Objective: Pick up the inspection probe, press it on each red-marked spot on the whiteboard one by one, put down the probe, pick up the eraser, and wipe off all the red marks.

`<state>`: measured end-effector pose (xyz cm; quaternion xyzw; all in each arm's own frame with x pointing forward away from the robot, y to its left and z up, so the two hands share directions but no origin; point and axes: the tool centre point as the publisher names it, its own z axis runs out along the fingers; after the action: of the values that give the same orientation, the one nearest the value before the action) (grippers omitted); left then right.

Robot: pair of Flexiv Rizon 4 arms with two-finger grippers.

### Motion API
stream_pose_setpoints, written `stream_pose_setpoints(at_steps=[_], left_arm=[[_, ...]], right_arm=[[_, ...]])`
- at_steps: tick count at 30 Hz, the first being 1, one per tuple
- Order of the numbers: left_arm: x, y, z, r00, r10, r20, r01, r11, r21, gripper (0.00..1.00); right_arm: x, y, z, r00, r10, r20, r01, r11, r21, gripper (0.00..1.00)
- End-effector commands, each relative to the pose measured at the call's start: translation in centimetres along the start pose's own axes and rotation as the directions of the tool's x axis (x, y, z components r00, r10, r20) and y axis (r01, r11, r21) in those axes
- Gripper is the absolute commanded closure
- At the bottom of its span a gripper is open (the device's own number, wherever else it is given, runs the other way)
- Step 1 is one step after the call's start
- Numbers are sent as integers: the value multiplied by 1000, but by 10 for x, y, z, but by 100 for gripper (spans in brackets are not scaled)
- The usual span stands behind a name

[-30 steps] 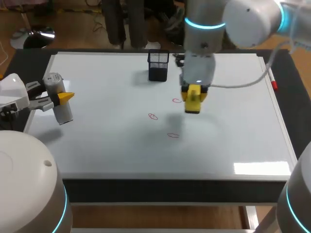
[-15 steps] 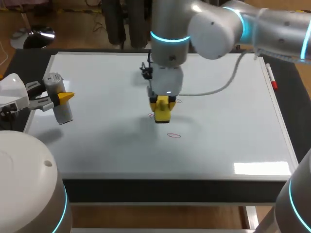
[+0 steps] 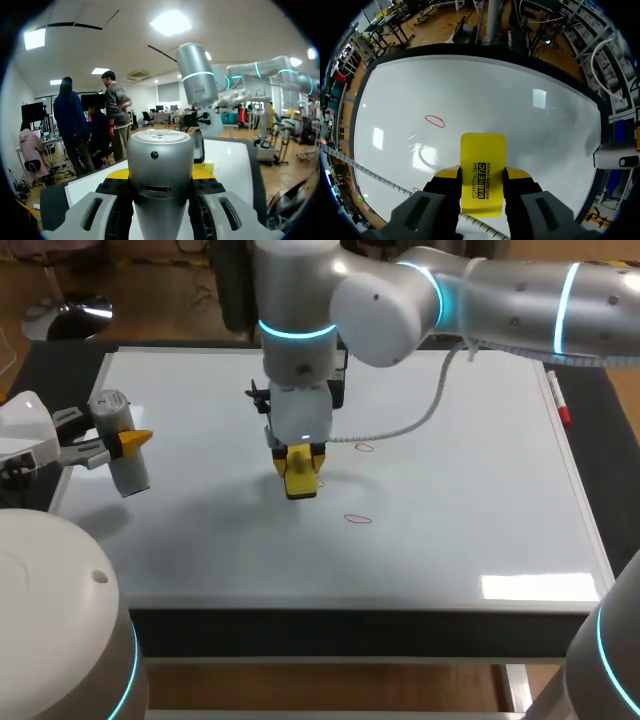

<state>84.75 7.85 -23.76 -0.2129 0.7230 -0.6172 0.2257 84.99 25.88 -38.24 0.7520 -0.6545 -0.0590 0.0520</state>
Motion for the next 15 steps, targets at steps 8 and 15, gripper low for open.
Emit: stream_pose_setpoints(at_steps=[8,15], left_arm=[[0,0,0,1000,1,2,-1,1000,3,100],[0,0,0,1000,1,2,-1,1000,3,100]], right_arm=[[-1,-7,17,1000,-5,17,5,1000,8,100],[1,-11,24,1000,-8,12,8,1000,-3,100]])
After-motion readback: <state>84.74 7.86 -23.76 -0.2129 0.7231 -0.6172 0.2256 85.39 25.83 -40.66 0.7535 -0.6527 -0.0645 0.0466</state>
